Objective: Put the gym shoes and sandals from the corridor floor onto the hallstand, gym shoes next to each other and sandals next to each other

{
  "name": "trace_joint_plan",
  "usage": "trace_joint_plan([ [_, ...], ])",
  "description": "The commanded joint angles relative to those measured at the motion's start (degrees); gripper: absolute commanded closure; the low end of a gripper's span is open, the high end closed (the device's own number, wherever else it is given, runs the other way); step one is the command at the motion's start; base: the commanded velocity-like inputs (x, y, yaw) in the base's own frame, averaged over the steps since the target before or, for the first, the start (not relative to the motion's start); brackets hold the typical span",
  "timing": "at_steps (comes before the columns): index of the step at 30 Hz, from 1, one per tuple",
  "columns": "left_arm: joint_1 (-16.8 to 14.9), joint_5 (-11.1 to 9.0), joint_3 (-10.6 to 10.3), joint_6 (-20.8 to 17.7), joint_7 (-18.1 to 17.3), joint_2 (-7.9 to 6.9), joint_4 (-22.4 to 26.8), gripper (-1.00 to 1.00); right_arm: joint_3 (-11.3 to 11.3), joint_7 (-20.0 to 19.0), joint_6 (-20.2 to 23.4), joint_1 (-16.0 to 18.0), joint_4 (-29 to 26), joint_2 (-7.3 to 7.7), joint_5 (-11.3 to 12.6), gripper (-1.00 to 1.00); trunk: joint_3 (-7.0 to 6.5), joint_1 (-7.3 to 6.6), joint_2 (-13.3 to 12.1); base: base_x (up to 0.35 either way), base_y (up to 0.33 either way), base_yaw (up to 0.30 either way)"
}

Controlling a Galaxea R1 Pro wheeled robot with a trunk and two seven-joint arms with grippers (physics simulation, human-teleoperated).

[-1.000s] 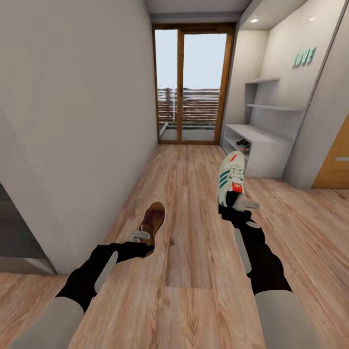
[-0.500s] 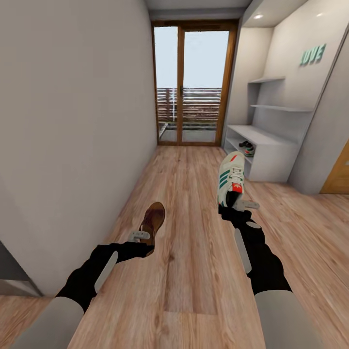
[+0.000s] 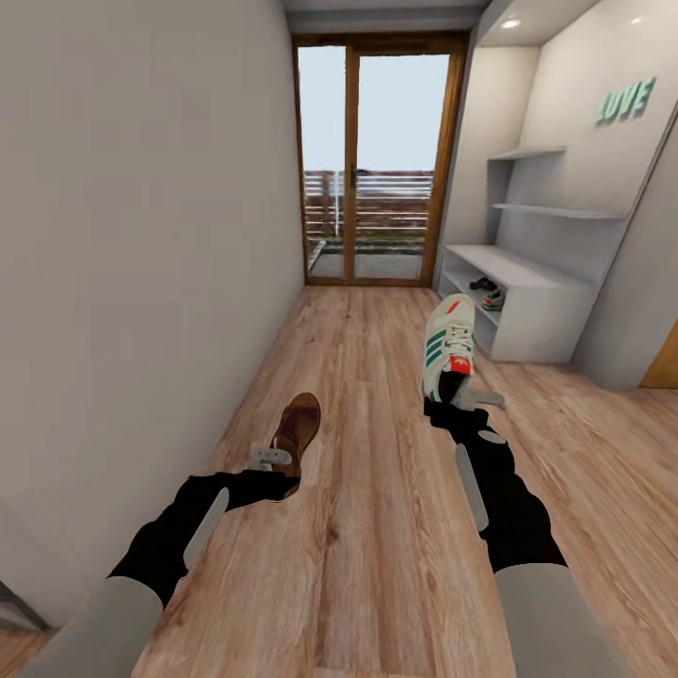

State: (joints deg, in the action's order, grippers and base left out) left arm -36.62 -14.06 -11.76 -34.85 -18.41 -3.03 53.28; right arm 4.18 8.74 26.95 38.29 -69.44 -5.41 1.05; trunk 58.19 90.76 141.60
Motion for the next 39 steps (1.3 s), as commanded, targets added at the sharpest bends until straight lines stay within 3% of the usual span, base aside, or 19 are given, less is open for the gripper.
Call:
trace_joint_plan([
  [1,-0.03,-0.35,-0.10,-0.30,0.04,-0.05,0.07,1.00,0.04,0.22,0.29,0.03,-0.08,-0.04,0.09,1.00,0.06,0.02,0.02,0.346,0.000,0.000],
  [39,-0.03,-0.35,-0.10,-0.30,0.04,-0.05,0.07,1.00,0.04,0.23,0.29,0.03,-0.08,-0.04,0.09,1.00,0.06,0.02,0.02,0.346,0.000,0.000],
])
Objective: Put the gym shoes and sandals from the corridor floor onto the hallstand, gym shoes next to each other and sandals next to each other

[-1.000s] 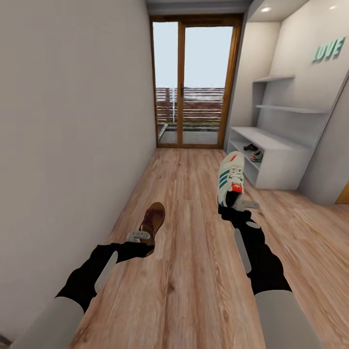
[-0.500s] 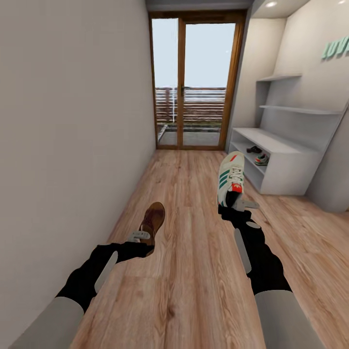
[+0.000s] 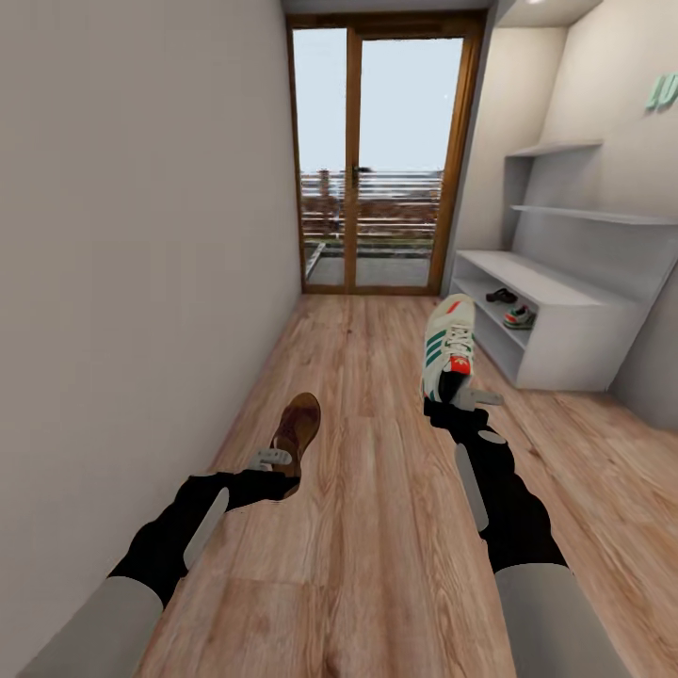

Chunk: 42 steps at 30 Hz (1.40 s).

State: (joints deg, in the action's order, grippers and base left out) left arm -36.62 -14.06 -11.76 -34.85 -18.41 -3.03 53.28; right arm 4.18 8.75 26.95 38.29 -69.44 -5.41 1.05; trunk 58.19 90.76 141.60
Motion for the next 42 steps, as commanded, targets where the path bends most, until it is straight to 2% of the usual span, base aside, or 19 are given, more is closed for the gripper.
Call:
trace_joint_plan([
  [1,-0.03,-0.35,-0.10,-0.30,0.04,-0.05,0.07,1.00,0.04,0.22,0.29,0.03,-0.08,-0.04,0.09,1.00,0.06,0.02,0.02,0.346,0.000,0.000],
  [42,-0.03,-0.35,-0.10,-0.30,0.04,-0.05,0.07,1.00,0.05,0.22,0.31,0.03,-0.09,-0.04,0.06,1.00,0.06,0.02,0.02,0.346,0.000,0.000],
])
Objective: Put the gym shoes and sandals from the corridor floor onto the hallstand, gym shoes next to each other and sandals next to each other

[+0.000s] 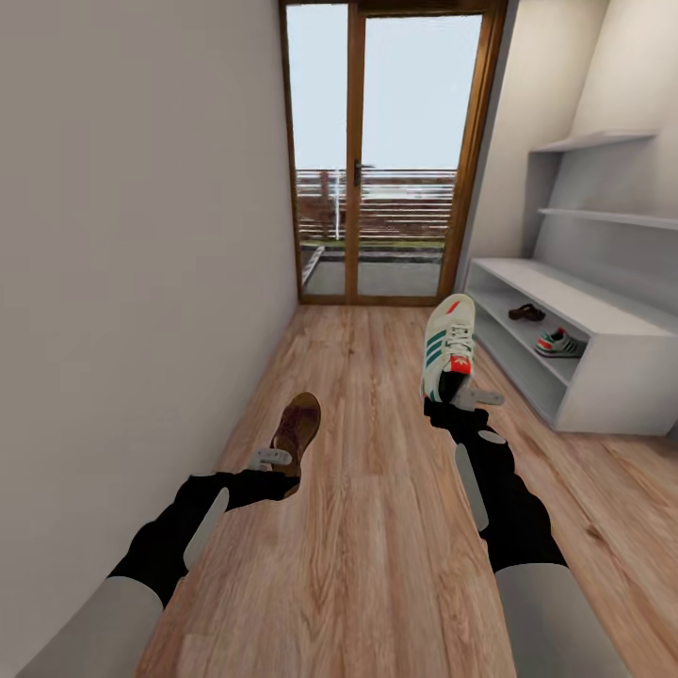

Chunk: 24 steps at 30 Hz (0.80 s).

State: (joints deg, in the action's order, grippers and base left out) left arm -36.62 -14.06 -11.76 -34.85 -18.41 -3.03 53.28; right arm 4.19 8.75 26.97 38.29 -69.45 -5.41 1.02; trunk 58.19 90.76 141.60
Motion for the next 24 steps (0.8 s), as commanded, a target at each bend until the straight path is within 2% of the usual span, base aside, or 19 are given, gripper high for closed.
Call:
trace_joint_plan([
  [1,-0.03,-0.35,-0.10,-0.30,0.04,-0.05,0.07,1.00,0.04,0.22,0.29,0.03,-0.10,-0.04,0.08,1.00,0.06,0.02,0.02,0.346,0.000,0.000],
  [24,-0.03,-0.35,-0.07,-0.30,0.04,-0.05,0.07,1.00,0.19,0.21,0.35,0.00,-0.29,0.04,0.22,1.00,0.06,0.02,0.02,0.346,0.000,0.000],
])
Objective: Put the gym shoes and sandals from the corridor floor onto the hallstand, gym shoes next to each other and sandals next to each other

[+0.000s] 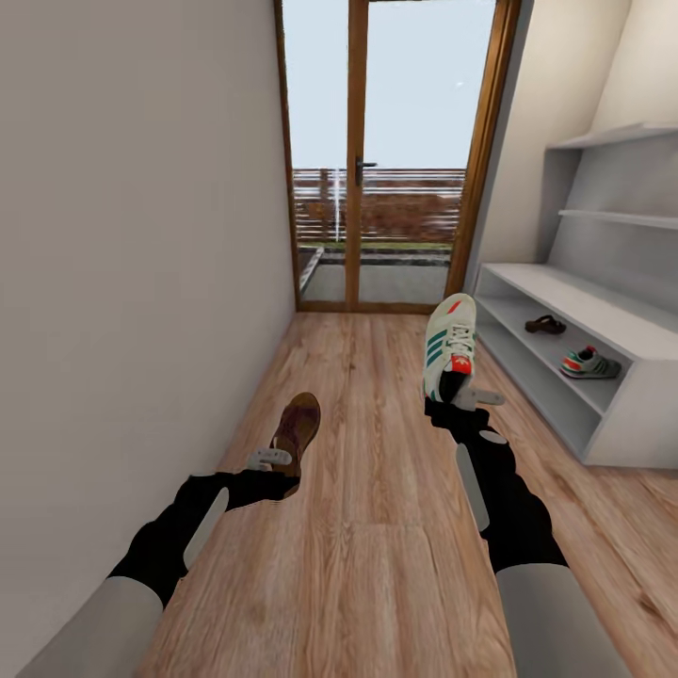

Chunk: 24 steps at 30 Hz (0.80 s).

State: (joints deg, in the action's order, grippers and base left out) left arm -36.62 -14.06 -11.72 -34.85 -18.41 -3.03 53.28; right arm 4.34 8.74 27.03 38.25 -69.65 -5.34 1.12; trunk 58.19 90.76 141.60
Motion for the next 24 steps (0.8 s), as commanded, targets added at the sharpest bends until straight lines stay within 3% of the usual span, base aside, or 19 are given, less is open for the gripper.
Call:
trace_joint_plan([
  [1,-0.03,-0.35,-0.09,-0.30,0.04,-0.05,0.07,1.00,0.07,0.23,0.30,0.03,-0.10,-0.03,0.11,1.00,0.06,0.02,0.02,0.346,0.000,0.000],
  [24,-0.03,-0.35,-0.07,-0.30,0.04,-0.05,0.07,1.00,0.11,0.23,0.31,0.01,-1.45,-0.03,0.15,1.00,0.06,0.02,0.02,0.346,0.000,0.000],
])
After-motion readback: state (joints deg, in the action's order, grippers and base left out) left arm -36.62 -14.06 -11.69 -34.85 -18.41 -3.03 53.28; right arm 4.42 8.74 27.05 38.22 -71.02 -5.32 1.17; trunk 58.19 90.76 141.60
